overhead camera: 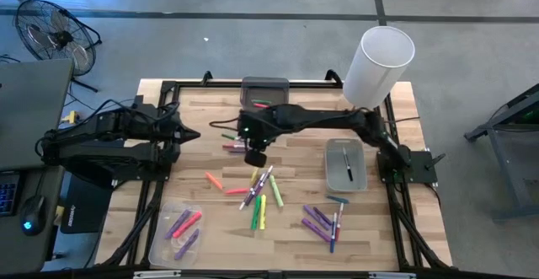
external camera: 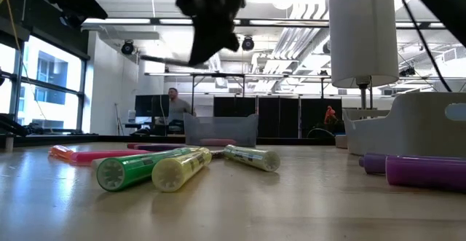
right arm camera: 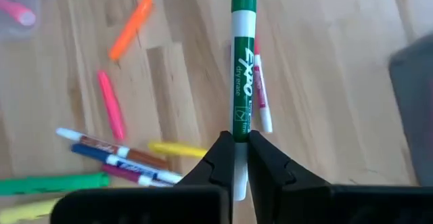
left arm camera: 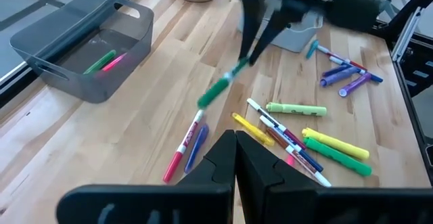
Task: Pick & Place Markers
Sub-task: Put the green marker pen into the gray bin
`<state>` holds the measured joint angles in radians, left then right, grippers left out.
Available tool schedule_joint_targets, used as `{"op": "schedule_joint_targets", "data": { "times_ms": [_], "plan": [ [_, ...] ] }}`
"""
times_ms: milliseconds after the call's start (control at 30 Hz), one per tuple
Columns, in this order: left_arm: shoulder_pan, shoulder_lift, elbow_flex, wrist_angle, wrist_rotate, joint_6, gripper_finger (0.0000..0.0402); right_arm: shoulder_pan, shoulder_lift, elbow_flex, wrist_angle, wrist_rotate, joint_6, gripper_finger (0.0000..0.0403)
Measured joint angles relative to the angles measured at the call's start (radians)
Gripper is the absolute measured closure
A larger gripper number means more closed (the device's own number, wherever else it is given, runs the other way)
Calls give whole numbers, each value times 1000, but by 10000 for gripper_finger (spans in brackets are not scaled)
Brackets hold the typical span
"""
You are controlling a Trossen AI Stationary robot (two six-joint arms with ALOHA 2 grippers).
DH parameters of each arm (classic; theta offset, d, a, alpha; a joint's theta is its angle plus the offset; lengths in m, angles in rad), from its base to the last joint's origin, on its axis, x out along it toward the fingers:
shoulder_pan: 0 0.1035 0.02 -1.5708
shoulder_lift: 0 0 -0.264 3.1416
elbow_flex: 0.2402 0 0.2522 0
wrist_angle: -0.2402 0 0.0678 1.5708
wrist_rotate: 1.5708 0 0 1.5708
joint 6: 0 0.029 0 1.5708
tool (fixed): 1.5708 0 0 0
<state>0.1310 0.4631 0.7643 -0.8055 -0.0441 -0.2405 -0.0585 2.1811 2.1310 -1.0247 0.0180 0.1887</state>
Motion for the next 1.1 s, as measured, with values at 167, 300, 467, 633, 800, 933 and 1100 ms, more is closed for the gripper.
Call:
{"op": "schedule_joint_targets", "data": {
  "times_ms": [167,300,467,633,800,933,1100],
  "plan": [
    [0,10,0,0,0,0,401,12,-210,-295,91,64,160,390],
    [0,24,0,0,-3,0,401,52,-430,-574,200,145,372,387],
    [0,50,0,3,-4,0,401,146,-702,-852,222,266,705,389],
    [0,98,0,3,-37,0,401,282,-890,-1056,215,331,1019,390],
    [0,151,0,5,-78,-10,396,412,-932,-1163,178,332,1223,390],
    [0,206,0,49,-128,-56,378,478,-932,-1215,79,306,1430,390],
    [0,242,0,92,-127,-45,322,503,-932,-1247,-8,287,1558,390]
  ]
}}
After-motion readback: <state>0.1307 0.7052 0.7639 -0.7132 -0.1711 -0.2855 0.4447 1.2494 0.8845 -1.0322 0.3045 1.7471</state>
